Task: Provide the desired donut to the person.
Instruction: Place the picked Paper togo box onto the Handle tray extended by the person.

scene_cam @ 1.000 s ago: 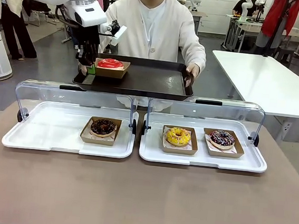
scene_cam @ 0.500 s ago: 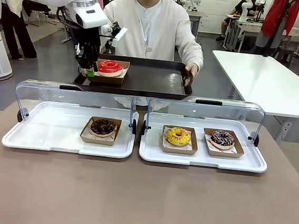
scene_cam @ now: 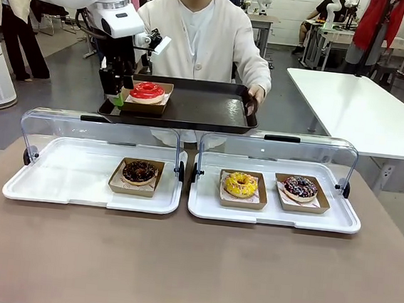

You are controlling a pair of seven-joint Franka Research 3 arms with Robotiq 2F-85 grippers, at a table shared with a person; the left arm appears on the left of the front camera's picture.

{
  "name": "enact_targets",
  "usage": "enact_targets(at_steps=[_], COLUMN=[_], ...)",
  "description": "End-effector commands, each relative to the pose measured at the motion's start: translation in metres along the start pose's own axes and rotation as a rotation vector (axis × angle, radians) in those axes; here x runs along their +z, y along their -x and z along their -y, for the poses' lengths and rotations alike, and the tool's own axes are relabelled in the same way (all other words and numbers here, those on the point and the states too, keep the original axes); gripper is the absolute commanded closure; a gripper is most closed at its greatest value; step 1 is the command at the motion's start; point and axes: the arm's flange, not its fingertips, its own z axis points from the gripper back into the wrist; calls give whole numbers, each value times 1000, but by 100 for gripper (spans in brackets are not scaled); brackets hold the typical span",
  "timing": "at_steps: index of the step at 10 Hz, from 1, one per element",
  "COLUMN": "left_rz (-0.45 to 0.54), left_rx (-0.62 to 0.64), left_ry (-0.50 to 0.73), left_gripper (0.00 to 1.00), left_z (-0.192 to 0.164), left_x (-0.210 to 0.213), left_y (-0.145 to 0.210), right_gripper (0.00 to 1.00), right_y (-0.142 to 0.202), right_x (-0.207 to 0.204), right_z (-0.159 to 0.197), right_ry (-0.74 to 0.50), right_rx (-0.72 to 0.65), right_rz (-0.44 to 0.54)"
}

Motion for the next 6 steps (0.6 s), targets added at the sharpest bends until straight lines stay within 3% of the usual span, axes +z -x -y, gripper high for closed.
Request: enact_targets(at_steps=[1, 4, 6], left_rz=[18, 34, 63], left_rx=[-4, 13, -24], left_ry=[10, 28, 45], left_gripper=[0, 0, 0], left_z=[-3, -1, 23], left_x=[2, 3, 18], left_y=[1, 2, 21], right_gripper=[0, 0, 0], right_y=[1, 1, 1], right_x=[-1, -1, -1], right_z=[1, 1, 1], right_ry=[-7, -7, -7], right_rx=[11, 11, 11], right_rz=[20, 20, 20])
